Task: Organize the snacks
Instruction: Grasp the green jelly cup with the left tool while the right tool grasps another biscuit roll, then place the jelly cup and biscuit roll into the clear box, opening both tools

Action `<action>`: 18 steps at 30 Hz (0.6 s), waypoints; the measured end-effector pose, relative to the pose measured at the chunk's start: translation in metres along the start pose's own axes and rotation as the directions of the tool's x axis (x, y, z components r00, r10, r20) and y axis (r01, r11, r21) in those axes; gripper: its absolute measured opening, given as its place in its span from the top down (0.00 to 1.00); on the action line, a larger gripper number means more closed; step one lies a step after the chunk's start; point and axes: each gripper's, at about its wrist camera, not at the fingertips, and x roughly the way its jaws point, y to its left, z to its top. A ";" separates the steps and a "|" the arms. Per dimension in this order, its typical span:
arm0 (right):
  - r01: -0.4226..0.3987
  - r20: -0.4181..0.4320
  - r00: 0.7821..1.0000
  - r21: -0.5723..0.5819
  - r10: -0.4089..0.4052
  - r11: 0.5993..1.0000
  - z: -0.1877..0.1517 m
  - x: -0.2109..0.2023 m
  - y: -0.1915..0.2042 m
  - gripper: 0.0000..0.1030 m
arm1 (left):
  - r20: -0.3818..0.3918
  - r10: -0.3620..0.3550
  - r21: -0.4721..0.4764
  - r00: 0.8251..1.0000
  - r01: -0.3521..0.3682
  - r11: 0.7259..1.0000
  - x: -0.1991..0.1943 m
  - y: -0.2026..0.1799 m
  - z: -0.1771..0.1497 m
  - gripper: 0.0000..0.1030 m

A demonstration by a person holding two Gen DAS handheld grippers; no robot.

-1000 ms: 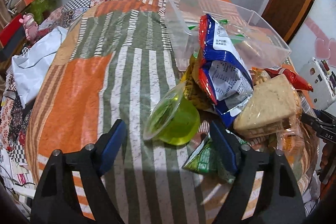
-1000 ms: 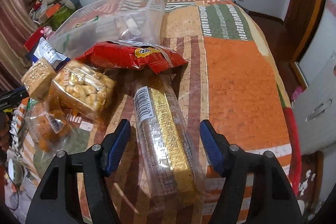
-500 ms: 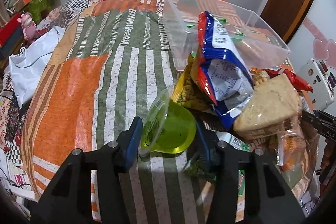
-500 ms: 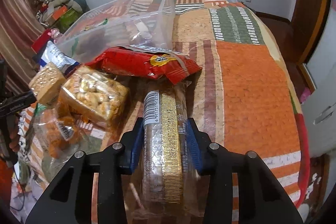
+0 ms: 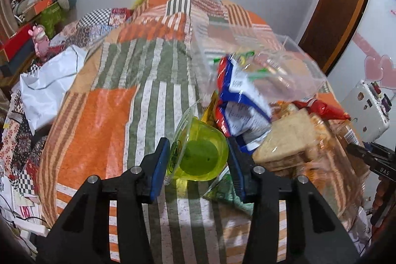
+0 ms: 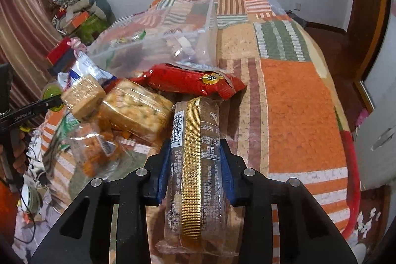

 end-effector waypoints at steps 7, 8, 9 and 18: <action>-0.028 0.074 0.997 -0.020 0.029 0.999 0.015 -0.020 0.012 0.68 | 0.085 -0.020 0.027 0.996 0.018 0.999 -0.029 -0.016 0.024 0.56; -0.032 0.083 0.996 -0.022 0.033 0.999 0.017 -0.022 0.014 0.68 | 0.095 -0.023 0.029 0.995 0.021 0.999 -0.032 -0.018 0.026 0.56; -0.036 0.093 0.995 -0.027 0.039 0.999 0.019 -0.024 0.015 0.68 | 0.105 -0.031 0.031 0.994 0.027 0.999 -0.035 -0.021 0.030 0.56; -0.057 0.187 0.980 -0.061 0.068 0.996 0.052 -0.032 0.028 0.68 | 0.167 -0.077 0.054 0.983 0.069 0.996 -0.043 -0.045 0.064 0.56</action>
